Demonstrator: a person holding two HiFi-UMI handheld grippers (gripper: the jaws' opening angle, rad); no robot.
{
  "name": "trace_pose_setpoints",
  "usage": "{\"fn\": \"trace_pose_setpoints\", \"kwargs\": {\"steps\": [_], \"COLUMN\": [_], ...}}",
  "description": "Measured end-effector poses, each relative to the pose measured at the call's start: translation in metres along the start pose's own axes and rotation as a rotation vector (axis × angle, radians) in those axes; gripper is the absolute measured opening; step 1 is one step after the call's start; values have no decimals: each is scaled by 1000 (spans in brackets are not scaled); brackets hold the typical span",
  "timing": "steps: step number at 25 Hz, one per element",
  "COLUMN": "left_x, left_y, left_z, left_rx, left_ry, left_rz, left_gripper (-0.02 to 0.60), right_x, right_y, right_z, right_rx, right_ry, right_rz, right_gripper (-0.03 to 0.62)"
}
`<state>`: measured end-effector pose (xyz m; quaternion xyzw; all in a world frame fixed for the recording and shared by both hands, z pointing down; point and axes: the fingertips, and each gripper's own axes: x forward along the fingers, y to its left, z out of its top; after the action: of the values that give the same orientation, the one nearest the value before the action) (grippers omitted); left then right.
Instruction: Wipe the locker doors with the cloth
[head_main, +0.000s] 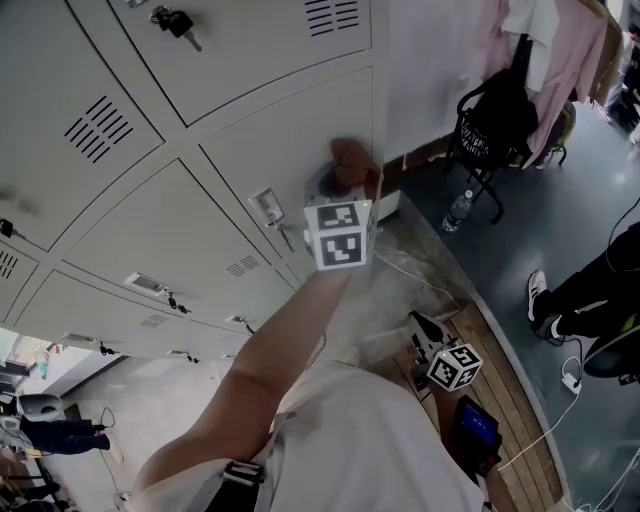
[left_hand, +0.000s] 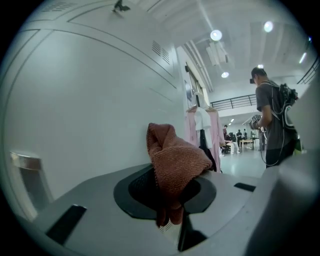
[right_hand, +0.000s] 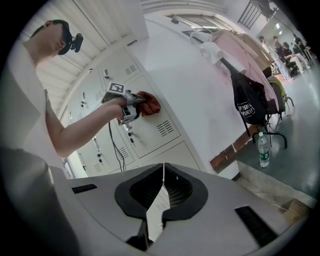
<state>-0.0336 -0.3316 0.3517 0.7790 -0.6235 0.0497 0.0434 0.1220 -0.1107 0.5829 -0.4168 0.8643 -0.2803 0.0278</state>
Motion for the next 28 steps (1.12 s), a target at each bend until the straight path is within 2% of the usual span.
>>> {"fn": "trace_pose_setpoints", "kwargs": {"steps": [6, 12, 15, 18, 22, 28], "left_x": [-75, -151, -168, -157, -122, -59], "left_y": [71, 137, 160, 148, 114, 50], "left_z": [11, 13, 19, 25, 46, 64], "left_rx": [-35, 17, 50, 73, 90, 91], "left_ry": [-77, -130, -149, -156, -193, -189], "left_rz": [125, 318, 396, 369, 270, 100], "left_gripper": [77, 77, 77, 77, 77, 77], "right_x": [23, 40, 43, 44, 43, 20], "right_y": [17, 34, 37, 40, 40, 20], "right_z": [0, -8, -11, -13, -13, -10], "right_rx": [-30, -50, -55, -53, -51, -26], "right_ry": [45, 92, 105, 108, 93, 57], "right_rz": [88, 160, 175, 178, 165, 77], "right_gripper": [20, 20, 20, 20, 20, 20]}}
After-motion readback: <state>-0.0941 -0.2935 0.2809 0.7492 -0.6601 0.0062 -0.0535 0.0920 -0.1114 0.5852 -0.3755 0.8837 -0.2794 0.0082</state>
